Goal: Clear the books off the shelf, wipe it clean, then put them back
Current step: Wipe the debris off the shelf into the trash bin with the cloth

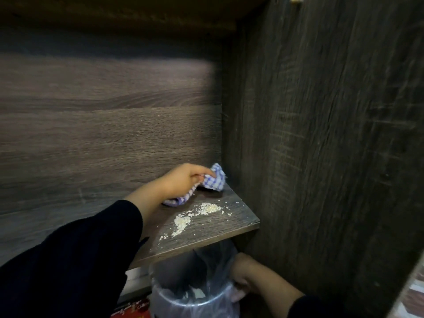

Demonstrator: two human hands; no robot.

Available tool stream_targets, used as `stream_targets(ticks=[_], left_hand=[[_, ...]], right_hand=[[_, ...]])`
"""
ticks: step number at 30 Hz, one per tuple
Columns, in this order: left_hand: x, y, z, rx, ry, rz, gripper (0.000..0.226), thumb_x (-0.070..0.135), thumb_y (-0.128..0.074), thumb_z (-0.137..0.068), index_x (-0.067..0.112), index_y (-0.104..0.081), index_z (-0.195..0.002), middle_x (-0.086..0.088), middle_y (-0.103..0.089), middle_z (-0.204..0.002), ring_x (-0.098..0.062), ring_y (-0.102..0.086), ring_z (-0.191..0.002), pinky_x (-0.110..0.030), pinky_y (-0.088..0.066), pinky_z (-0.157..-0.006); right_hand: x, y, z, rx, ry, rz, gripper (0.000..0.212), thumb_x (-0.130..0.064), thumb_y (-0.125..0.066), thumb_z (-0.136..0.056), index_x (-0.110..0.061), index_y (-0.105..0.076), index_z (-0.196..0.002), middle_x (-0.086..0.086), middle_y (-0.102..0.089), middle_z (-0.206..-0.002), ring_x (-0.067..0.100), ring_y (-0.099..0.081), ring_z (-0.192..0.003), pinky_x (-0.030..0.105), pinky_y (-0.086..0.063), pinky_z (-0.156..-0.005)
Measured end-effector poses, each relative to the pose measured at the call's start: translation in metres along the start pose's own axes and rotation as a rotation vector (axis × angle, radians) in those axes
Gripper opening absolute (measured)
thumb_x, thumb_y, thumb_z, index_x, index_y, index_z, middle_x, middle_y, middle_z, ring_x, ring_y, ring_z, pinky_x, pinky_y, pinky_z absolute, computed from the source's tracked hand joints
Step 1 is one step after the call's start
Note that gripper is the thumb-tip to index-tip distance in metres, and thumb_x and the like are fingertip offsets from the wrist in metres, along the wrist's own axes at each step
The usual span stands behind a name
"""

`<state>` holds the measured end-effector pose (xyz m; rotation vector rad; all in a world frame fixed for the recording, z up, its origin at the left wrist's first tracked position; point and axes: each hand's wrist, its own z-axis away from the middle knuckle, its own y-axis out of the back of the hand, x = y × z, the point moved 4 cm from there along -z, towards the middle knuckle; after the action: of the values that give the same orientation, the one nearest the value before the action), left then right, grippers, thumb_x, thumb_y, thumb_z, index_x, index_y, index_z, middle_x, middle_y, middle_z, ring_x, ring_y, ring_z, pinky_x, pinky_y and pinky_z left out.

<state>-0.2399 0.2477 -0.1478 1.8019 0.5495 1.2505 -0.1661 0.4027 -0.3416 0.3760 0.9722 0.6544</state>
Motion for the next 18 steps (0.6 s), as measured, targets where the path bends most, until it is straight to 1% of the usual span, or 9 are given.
stream_targets(ticks=[2, 4, 6, 8, 10, 11, 12, 15, 18], left_hand=[[-0.009, 0.002, -0.003, -0.011, 0.051, -0.1, 0.034, 0.018, -0.045, -0.1, 0.032, -0.059, -0.126, -0.003, -0.058, -0.133, -0.026, -0.059, -0.112, -0.034, -0.044, -0.097], [-0.008, -0.008, -0.003, -0.11, 0.107, -0.202, 0.038, 0.023, -0.042, -0.101, 0.031, -0.048, -0.138, -0.008, -0.049, -0.142, -0.026, -0.055, -0.116, -0.032, -0.043, -0.098], [0.005, -0.022, -0.002, -0.177, 0.129, -0.233, 0.044, 0.031, -0.04, -0.101, 0.034, -0.035, -0.145, -0.01, -0.04, -0.148, -0.027, -0.055, -0.118, -0.036, -0.045, -0.097], [0.024, -0.033, -0.003, -0.196, 0.101, -0.223, 0.046, 0.032, -0.039, -0.101, 0.034, -0.031, -0.146, -0.01, -0.038, -0.149, -0.026, -0.056, -0.115, -0.037, -0.045, -0.098], [0.038, -0.037, -0.003, -0.208, 0.085, -0.199, 0.045, 0.025, -0.039, -0.102, 0.029, -0.033, -0.146, -0.01, -0.041, -0.147, -0.029, -0.054, -0.119, -0.036, -0.043, -0.1], [0.04, -0.038, -0.004, -0.22, 0.077, -0.2, 0.044, 0.021, -0.039, -0.102, 0.028, -0.036, -0.145, -0.008, -0.04, -0.148, -0.029, -0.05, -0.125, -0.035, -0.04, -0.103], [0.041, -0.038, -0.004, -0.234, 0.057, -0.203, 0.042, 0.019, -0.039, -0.102, 0.028, -0.04, -0.143, -0.006, -0.039, -0.149, -0.028, -0.046, -0.129, -0.033, -0.037, -0.105], [0.044, -0.037, 0.005, -0.288, -0.005, -0.222, 0.04, 0.014, -0.04, -0.101, 0.033, -0.053, -0.133, -0.001, -0.043, -0.147, -0.025, -0.051, -0.122, -0.034, -0.039, -0.102], [0.054, -0.035, 0.016, -0.324, -0.059, -0.232, 0.037, 0.009, -0.043, -0.099, 0.03, -0.062, -0.124, 0.006, -0.046, -0.143, -0.016, -0.057, -0.09, -0.027, -0.044, -0.083]], right_hand=[[0.002, -0.001, 0.005, 0.005, 0.027, 0.087, 0.039, -0.005, -0.038, -0.096, -0.007, -0.044, -0.135, 0.007, -0.071, -0.081, 0.011, -0.062, -0.041, 0.021, -0.052, -0.038], [0.004, -0.009, 0.013, -0.076, -0.03, -0.01, 0.043, -0.007, -0.035, -0.098, -0.009, -0.036, -0.141, 0.001, -0.061, -0.064, 0.008, -0.057, -0.037, 0.018, -0.044, -0.03], [0.006, -0.01, 0.016, -0.068, -0.094, -0.158, 0.047, -0.009, -0.036, -0.097, -0.014, -0.031, -0.143, 0.002, -0.056, -0.069, 0.01, -0.055, -0.045, 0.018, -0.041, -0.029], [0.004, -0.009, 0.016, -0.028, -0.097, -0.217, 0.044, -0.009, -0.044, -0.093, -0.016, -0.042, -0.137, 0.002, -0.057, -0.071, 0.01, -0.056, -0.049, 0.018, -0.044, -0.032], [0.002, -0.006, 0.023, -0.044, -0.066, -0.194, 0.019, -0.005, -0.046, -0.091, -0.009, -0.057, -0.107, -0.001, -0.049, -0.07, 0.008, -0.051, -0.054, 0.014, -0.045, -0.037], [-0.002, -0.002, 0.029, -0.048, -0.069, -0.179, 0.014, -0.003, -0.045, -0.091, -0.012, -0.053, -0.086, -0.003, -0.045, -0.07, 0.007, -0.048, -0.056, 0.012, -0.044, -0.036], [-0.002, -0.001, 0.029, -0.041, -0.069, -0.157, 0.022, -0.002, -0.045, -0.091, -0.017, -0.046, -0.075, -0.002, -0.045, -0.07, 0.008, -0.048, -0.056, 0.012, -0.043, -0.034], [-0.003, 0.0, 0.036, -0.054, -0.116, -0.143, 0.022, 0.0, -0.051, -0.089, -0.017, -0.05, -0.073, 0.004, -0.054, -0.067, 0.017, -0.054, -0.051, 0.016, -0.04, -0.027], [-0.007, 0.001, 0.05, -0.055, -0.085, -0.141, 0.014, -0.003, -0.055, -0.087, -0.015, -0.057, -0.079, 0.004, -0.058, -0.066, 0.016, -0.054, -0.047, 0.016, -0.04, -0.028]])
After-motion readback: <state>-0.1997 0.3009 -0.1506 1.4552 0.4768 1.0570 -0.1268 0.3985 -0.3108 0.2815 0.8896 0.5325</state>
